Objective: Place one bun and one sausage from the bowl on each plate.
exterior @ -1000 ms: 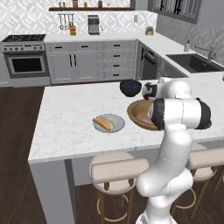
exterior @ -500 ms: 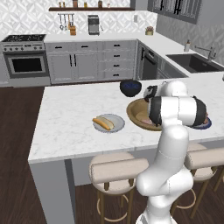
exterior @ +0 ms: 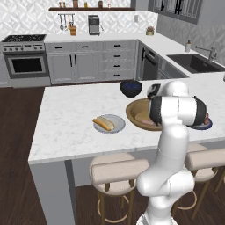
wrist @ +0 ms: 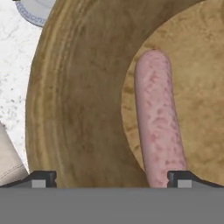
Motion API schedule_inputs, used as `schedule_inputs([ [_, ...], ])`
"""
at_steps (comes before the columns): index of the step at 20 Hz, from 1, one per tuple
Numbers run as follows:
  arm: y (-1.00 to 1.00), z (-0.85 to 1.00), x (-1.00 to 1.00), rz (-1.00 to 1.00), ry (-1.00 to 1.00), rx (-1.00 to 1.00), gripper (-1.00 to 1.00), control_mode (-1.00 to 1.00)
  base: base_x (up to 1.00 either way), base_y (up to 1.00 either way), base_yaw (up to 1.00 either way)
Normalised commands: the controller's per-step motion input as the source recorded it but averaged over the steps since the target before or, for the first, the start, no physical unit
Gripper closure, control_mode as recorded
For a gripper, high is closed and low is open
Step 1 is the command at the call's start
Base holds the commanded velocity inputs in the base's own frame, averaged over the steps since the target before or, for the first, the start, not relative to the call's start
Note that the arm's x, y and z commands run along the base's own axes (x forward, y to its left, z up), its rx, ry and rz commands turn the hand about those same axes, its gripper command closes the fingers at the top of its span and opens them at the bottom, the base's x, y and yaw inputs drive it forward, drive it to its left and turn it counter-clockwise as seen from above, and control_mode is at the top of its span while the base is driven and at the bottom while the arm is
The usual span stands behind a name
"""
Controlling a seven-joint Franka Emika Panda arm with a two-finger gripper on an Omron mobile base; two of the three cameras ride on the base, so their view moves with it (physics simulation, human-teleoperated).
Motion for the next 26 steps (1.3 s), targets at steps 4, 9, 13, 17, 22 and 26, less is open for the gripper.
schedule_inputs([
  [4,0.14,-0.11,0.26,0.05,0.0,0.01,-1.0,-1.0,0.0,0.0,0.0],
  [9,0.13,0.36,0.15,0.09,0.0,0.09,-1.0,-1.0,0.0,0.0,0.0],
  [13,0.06,-0.4,0.45,0.08,0.01,0.0,-1.0,-1.0,0.0,0.0,0.0],
  [17,0.11,-0.55,0.73,0.08,0.02,-0.02,-1.0,-1.0,0.0,0.0,0.0],
  [22,0.0,-0.58,0.63,0.06,0.0,-0.01,-1.0,-1.0,0.0,0.0,0.0],
  [26,-0.67,-1.0,-0.43,0.0,-0.08,-0.05,-1.0,-1.0,0.0,0.0,0.0],
])
